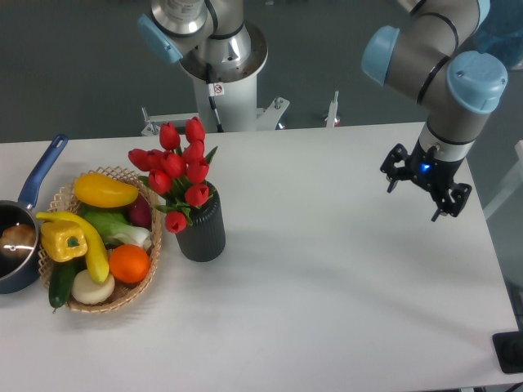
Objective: Pick up the flowers from the vase
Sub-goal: 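Move the open gripper toward the red tulip stems in the black vase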
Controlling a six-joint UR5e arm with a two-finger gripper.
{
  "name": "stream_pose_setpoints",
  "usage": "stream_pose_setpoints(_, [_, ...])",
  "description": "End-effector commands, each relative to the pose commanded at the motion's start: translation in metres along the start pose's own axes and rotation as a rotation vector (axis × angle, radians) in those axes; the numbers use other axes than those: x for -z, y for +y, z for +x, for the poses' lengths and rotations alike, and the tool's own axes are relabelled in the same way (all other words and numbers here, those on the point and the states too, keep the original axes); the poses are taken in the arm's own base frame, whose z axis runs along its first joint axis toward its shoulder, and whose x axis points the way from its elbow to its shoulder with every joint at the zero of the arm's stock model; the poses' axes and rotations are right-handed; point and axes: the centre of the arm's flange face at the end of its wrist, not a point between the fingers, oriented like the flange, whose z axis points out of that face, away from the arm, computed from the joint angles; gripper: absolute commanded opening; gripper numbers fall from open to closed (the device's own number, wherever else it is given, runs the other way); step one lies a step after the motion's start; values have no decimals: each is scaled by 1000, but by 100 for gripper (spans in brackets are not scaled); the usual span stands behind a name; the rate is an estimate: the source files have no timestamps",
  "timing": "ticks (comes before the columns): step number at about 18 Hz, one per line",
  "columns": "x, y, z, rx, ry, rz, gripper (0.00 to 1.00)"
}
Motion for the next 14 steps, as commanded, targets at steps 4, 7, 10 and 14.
stream_pose_setpoints(4, [-1, -9, 4, -11, -5, -2, 100])
stream_pose_setpoints(7, [-10, -11, 11, -5, 14, 2, 100])
stream_pose_setpoints(10, [-24, -6, 36, 4, -18, 39, 100])
stream_pose_setpoints(14, [-27, -17, 65, 22, -5, 101, 100])
